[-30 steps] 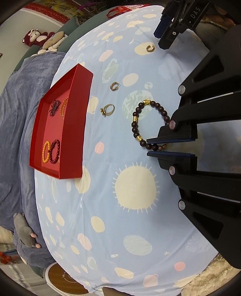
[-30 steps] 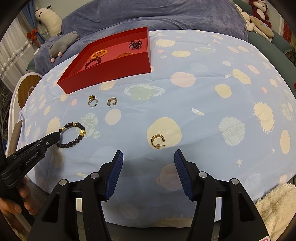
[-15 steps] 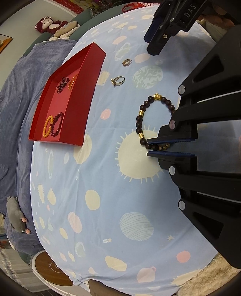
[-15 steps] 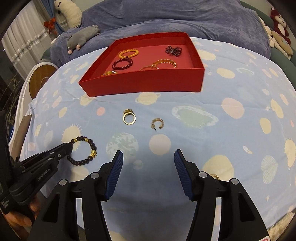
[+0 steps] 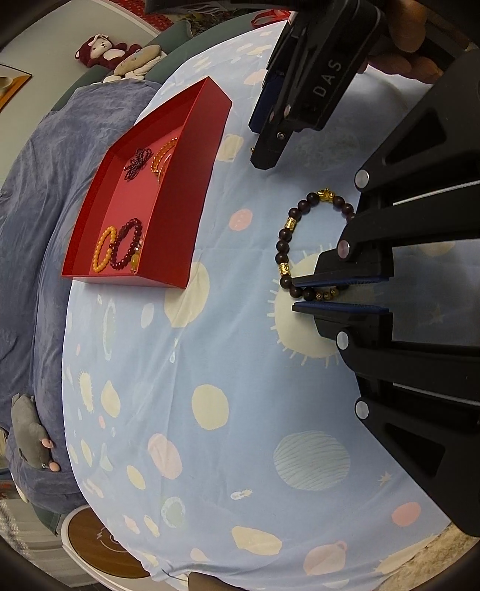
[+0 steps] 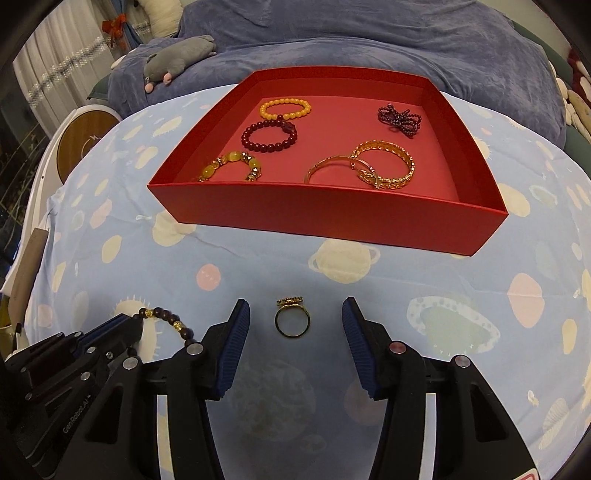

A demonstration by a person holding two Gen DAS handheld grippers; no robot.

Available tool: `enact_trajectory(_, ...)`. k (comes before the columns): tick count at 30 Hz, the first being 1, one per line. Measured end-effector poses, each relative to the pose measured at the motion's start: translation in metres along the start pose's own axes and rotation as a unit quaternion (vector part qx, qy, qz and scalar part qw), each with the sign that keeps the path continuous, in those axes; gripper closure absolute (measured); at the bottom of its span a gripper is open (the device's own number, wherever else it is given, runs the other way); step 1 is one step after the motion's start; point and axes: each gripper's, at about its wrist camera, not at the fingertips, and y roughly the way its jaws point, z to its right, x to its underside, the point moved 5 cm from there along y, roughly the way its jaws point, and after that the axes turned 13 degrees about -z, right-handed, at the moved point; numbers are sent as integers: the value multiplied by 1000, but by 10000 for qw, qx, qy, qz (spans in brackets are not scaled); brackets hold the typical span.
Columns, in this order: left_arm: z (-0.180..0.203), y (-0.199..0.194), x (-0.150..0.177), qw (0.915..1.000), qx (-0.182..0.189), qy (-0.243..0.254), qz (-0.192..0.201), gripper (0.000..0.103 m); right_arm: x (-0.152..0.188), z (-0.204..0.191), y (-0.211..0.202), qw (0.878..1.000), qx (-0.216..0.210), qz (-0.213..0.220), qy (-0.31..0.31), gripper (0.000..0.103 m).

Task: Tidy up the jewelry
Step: 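Grasp the gold ring with a stone with the right tool while the left tool holds the bracelet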

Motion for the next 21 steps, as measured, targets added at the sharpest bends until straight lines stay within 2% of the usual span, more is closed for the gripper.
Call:
enact_trajectory(6, 0, 0, -1, 10000, 3, -20, 7, 95, 2, 1, 3, 9998, 143, 46, -98, 60)
enact_trajectory(8, 0, 0, -1, 10000, 2, -24, -1, 95, 2, 3, 3, 9997, 203, 63, -90, 68)
enact_trajectory(10, 0, 0, -1, 10000, -10, -34, -19, 95, 1, 7, 2, 9997, 237, 63, -56, 81)
enact_trajectory(11, 0, 0, -2, 10000, -8, -46, -35, 95, 2, 9, 1, 9997, 218, 44, -27, 83)
enact_trajectory(21, 9, -11, 7, 9999, 89, -28, -37, 95, 42, 26, -24, 9989, -113, 25, 452, 84)
